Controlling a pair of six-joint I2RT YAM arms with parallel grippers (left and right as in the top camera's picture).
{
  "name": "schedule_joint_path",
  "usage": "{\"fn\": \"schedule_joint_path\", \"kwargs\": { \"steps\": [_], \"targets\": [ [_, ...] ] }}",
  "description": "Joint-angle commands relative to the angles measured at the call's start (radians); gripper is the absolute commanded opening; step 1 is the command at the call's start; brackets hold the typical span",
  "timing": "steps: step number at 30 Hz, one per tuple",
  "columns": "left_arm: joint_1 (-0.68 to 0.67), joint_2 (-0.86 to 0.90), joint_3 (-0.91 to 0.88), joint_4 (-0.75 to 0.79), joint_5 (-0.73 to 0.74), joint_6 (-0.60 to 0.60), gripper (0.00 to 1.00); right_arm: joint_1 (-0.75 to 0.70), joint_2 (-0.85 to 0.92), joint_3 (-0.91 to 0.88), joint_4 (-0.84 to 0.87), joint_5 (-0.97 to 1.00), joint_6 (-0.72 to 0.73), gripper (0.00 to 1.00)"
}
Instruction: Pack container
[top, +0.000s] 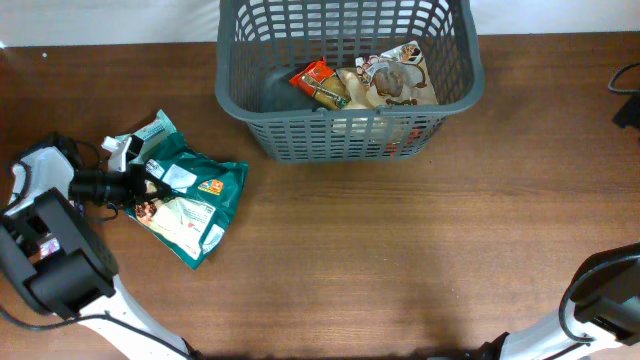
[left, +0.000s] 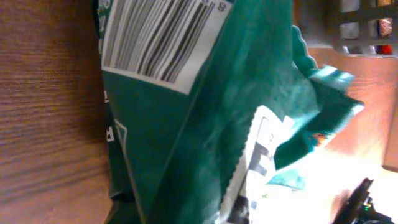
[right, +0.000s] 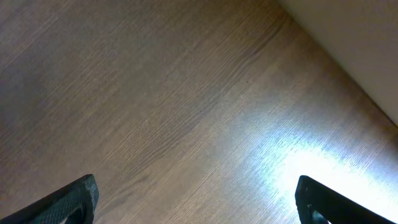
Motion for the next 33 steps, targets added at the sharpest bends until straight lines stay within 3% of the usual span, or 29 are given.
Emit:
{"fn": "schedule_joint_path", "kwargs": {
  "steps": [1, 8, 21, 33],
  "targets": [
    [0.016, -0.194, 0.004, -0.005, 0.103, 0.019, 0.02, 0.001, -0.012, -0.002, 0.003, -0.001, 0.007, 0.99],
    [0.047, -0.374, 0.004, -0.014, 0.161, 0.019, 0.02, 0.001, -0.012, -0.002, 0.003, -0.001, 0.007, 0.99],
    [0.018, -0.449, 0.005, -0.057, 0.334, 0.015, 0.02, 0.001, -0.012, -0.002, 0.003, -0.001, 0.007, 0.99],
    [-0.039, -0.516, 0.137, -0.059, 0.332, -0.046, 0.02, 0.001, -0.012, -0.002, 0.003, -0.001, 0.007, 0.99]
  ]
}}
